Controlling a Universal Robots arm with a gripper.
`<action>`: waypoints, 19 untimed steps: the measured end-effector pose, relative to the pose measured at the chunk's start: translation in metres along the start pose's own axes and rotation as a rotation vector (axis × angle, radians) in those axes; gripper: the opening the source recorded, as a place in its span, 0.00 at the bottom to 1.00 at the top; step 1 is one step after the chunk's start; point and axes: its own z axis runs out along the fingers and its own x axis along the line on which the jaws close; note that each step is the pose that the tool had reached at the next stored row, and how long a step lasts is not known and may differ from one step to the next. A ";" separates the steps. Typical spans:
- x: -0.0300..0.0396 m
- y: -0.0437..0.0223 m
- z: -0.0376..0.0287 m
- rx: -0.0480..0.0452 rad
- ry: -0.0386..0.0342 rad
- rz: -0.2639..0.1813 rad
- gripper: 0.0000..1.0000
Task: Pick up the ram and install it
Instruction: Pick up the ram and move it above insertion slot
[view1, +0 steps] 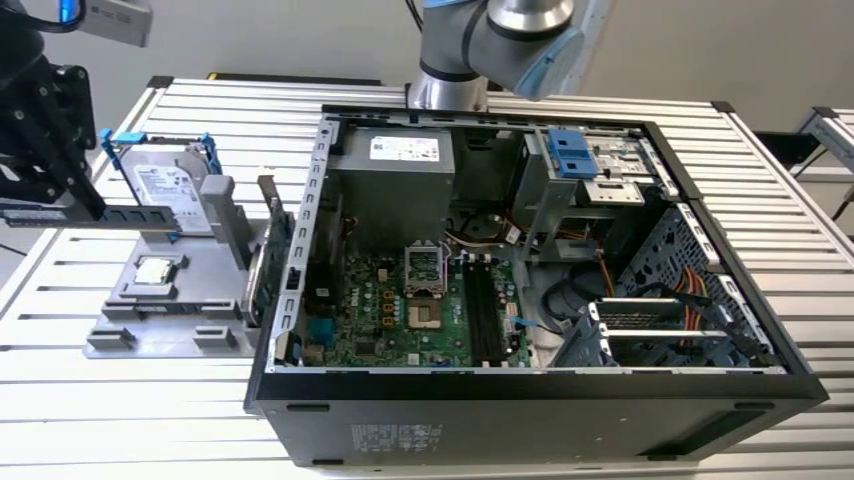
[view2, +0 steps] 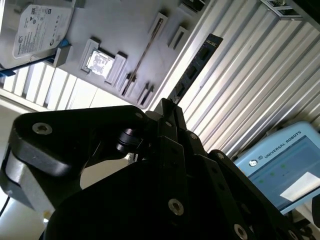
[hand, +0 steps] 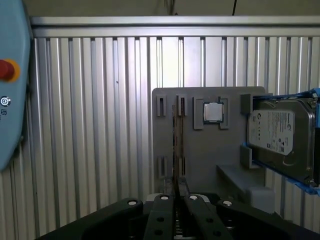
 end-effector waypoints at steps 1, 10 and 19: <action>0.0000 -0.0009 0.0000 -0.0001 0.0000 0.000 0.00; -0.0003 -0.0128 0.0002 0.0000 0.0000 0.000 0.00; -0.0007 -0.0283 0.0003 -0.0018 0.0000 0.000 0.00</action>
